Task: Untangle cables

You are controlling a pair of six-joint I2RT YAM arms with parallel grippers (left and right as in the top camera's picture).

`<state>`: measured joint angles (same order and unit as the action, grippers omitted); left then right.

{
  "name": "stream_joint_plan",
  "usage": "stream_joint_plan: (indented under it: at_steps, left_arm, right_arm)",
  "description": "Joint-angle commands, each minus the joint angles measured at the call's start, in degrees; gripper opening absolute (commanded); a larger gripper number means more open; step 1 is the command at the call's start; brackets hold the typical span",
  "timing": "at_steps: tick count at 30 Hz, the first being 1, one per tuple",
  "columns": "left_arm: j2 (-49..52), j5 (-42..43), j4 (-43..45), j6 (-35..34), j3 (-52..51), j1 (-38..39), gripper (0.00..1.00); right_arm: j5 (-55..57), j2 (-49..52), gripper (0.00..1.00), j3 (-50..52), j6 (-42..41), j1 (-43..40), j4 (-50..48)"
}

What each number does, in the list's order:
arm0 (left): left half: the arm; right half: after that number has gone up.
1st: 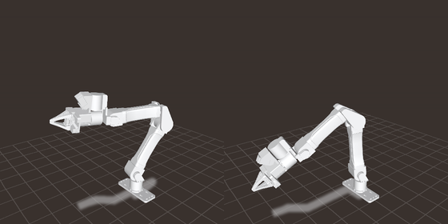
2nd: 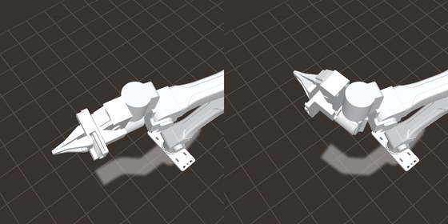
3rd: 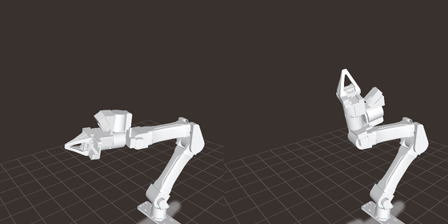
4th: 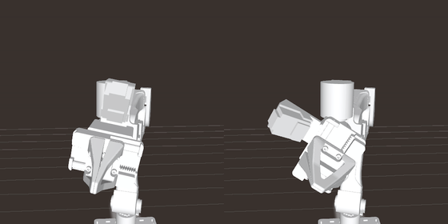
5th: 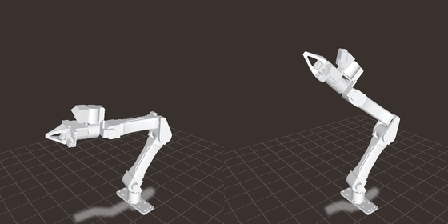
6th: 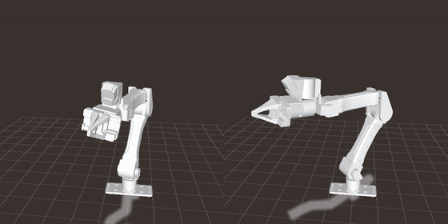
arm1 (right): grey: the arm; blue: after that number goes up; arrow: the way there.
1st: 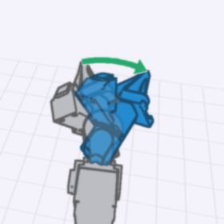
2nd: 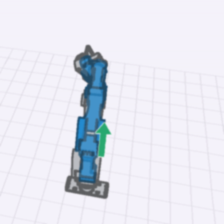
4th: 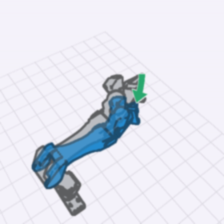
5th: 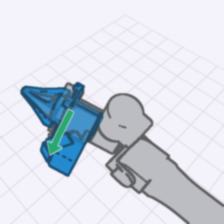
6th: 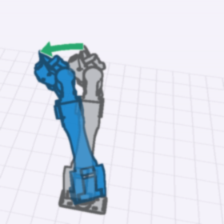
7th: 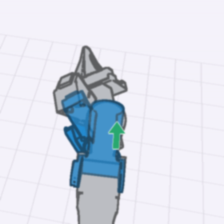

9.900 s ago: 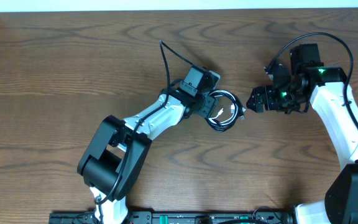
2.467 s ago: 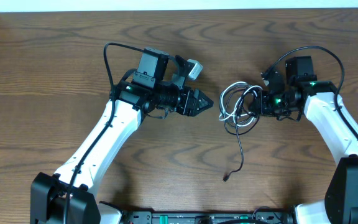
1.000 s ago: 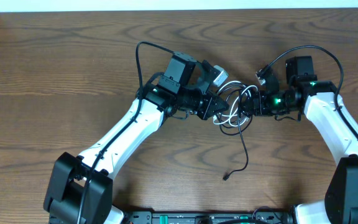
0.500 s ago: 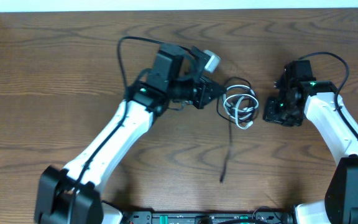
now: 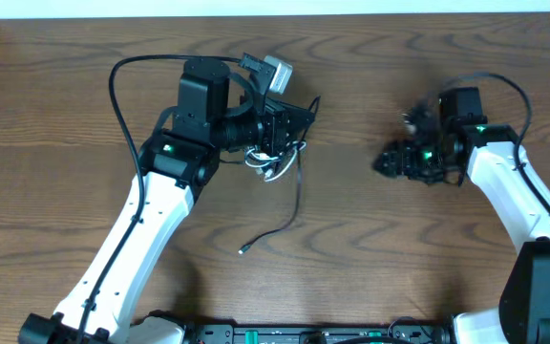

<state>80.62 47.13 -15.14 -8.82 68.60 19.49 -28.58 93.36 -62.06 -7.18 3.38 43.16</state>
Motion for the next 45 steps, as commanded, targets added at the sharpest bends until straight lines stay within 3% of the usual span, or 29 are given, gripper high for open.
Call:
stream_joint_plan:
  at_steps: [1, 3, 15, 22, 26, 29, 38, 43, 45]
  left_arm:
    - [-0.92, 0.28, -0.44, -0.11, -0.13, -0.17, 0.08]
    - [-0.96, 1.92, -0.15, -0.37, -0.13, -0.17, 0.08]
    - [-1.55, 9.46, 7.19, -12.13, -0.13, -0.17, 0.08]
    - [-4.13, 9.44, 8.11, -12.96, -0.11, -0.17, 0.08]
    - [-7.06, 9.4, 9.99, -12.98, -0.11, -0.17, 0.08]
    - [-10.01, 9.2, 10.34, -12.94, -0.11, -0.17, 0.08]
    - [-13.53, 9.18, 10.38, -12.96, -0.11, -0.2, 0.08]
    - [-15.19, 8.41, 11.67, -12.96, -0.11, -0.24, 0.08]
    - [-15.78, 7.48, 11.37, -12.92, -0.11, -0.68, 0.08]
  right_arm:
    - [-19.78, 0.28, 0.73, 0.04, 9.38, 0.33, -2.49]
    - [-19.34, 0.31, 0.8, 0.04, 9.49, 1.05, -3.87]
    - [-19.34, 0.31, 0.84, 0.04, 12.37, 6.62, -11.54]
    - [-14.23, 0.31, 0.88, 0.04, 12.39, 10.82, -14.12]
    - [-9.25, 0.31, 0.81, 0.07, 12.2, 13.09, -14.16]
    - [-3.06, 0.31, 0.8, 0.44, 7.08, 14.56, -14.78]
    - [-1.64, 0.31, 0.74, 6.38, 1.38, 15.47, -22.69]
    - [8.11, 0.31, 0.61, 12.33, -5.75, 15.47, -26.14]
    - [12.83, 0.31, 0.49, 14.29, -8.13, 15.32, -25.75]
